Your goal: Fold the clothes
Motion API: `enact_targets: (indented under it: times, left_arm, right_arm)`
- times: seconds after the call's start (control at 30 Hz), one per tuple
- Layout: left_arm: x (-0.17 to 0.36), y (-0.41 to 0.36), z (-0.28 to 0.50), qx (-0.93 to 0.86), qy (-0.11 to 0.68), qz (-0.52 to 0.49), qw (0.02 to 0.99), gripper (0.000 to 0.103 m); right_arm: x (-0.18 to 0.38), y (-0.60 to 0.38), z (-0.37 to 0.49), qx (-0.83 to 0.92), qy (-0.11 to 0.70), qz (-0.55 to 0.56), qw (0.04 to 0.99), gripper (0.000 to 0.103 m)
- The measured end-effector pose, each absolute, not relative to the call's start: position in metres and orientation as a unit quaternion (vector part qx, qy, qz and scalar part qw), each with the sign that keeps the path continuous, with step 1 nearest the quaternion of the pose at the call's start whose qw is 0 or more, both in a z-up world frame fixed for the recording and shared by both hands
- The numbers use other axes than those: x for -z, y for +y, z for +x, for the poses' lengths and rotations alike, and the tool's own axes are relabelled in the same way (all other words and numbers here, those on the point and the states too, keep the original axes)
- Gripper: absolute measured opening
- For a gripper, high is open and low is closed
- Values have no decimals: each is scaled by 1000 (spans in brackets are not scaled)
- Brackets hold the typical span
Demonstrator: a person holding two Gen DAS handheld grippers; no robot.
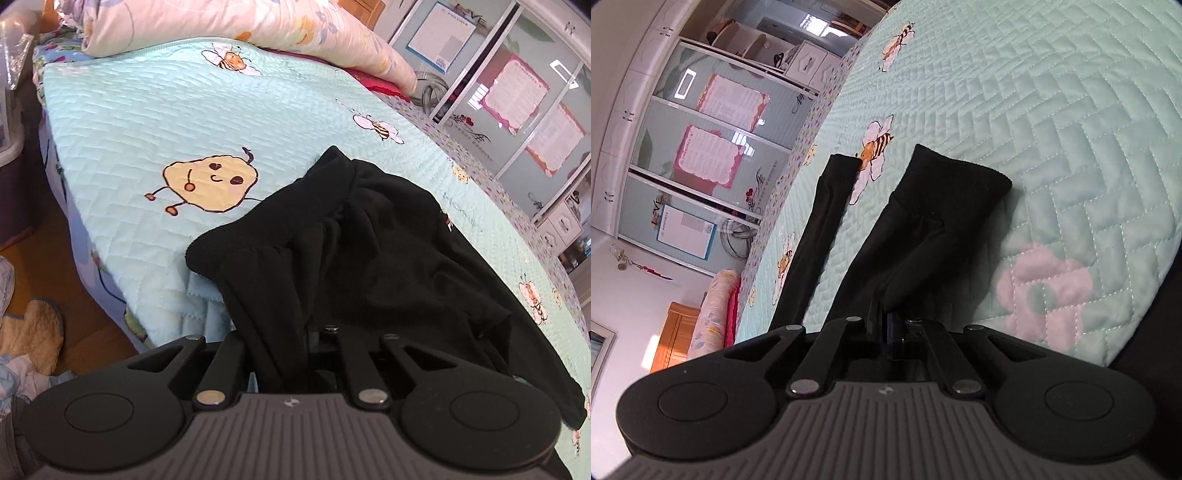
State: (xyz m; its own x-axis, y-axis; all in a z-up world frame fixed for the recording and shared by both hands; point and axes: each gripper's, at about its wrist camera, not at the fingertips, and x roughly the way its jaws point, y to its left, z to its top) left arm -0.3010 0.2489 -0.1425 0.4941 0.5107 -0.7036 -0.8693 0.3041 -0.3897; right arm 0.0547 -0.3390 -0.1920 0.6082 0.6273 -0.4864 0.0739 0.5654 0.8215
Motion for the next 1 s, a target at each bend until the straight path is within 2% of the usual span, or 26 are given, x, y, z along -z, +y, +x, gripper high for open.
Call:
enact_targets:
  times: [0.03,0.07,0.1,0.13,0.17,0.2,0.23,0.37,0.57,0.77,1.0]
  left_arm:
    - [144,249,-300,-447,236,-388,771,15]
    - [146,251,-300,-447,242,-392,767,30]
    - [148,252,-300,-446,244,-398,763,35]
    - [147,250,-302,-449,239,-398,763,35]
    - [144,248,-304,-453,233,-397,764,33]
    - [142,245,-307,-456,227,-395,765,21]
    - [137,245,-307,-454,222,-392,769,14]
    - [117,245,-303,-447,200,-380,785,9]
    - [86,264,-273,-436,187,-371,798,7]
    - [52,294,-224,-436,175,-339,815,6]
    - [50,355,-143,-454,201,-336,800,6]
  right_arm:
    - [192,-338,56,-179,411,433,782,10]
    - [193,-337,57,-183,416,434,778,17]
    - [195,-334,57,-185,423,433,774,36]
    - [196,-332,56,-186,425,430,774,38]
    - [197,-329,55,-187,428,426,775,36]
    - [198,-327,54,-190,430,422,775,18]
    - [196,-324,54,-196,429,414,779,0]
    - [179,-322,58,-200,417,386,798,0]
    - [149,-312,97,-211,410,398,793,0]
    - [115,-275,164,-227,402,401,792,0]
    - [101,-201,257,-224,420,374,796,0]
